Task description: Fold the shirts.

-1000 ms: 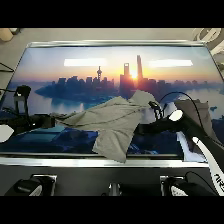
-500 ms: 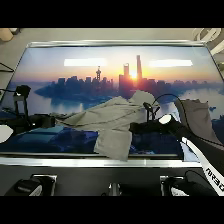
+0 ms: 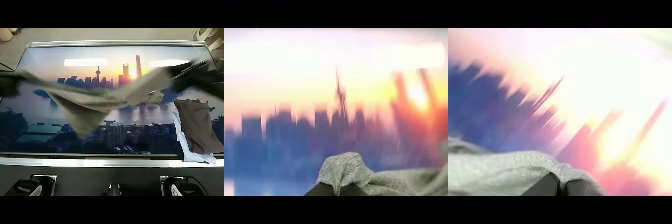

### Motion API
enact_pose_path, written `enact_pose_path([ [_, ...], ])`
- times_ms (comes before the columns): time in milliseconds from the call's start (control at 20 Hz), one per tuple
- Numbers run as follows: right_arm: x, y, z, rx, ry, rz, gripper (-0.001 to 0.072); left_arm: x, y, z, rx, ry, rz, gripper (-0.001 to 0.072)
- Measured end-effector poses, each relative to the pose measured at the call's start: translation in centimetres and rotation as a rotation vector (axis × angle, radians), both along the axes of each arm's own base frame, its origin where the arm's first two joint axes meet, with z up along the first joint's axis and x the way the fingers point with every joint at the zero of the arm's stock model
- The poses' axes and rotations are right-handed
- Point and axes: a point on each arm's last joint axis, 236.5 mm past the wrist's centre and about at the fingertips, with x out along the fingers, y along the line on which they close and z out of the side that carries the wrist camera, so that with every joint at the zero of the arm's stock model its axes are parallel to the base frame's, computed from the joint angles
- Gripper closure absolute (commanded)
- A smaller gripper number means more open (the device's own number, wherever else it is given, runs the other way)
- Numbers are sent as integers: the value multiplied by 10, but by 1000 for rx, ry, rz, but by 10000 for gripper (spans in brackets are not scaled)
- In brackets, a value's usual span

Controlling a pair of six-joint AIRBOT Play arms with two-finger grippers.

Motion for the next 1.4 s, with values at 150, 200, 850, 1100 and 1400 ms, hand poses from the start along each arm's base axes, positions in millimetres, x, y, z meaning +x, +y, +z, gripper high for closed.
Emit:
enact_pose_path([
  [150, -78, -37, 132, -92, -379, -164, 694, -32, 6, 112, -43, -257, -2, 681],
  [200, -106, -47, 159, -100, -458, -216, 694, -45, 9, 139, -62, -323, -1, 681],
  [850, -138, -101, 192, -148, -527, -464, 694, -59, 18, 173, -105, -358, 36, 681],
  [1100, -10, -103, 45, -236, 9, -383, 693, 28, 13, 31, 37, 36, 74, 681],
  [1400, 110, -58, -153, -63, 530, -195, 692, 108, 7, -161, 114, 456, 116, 680],
])
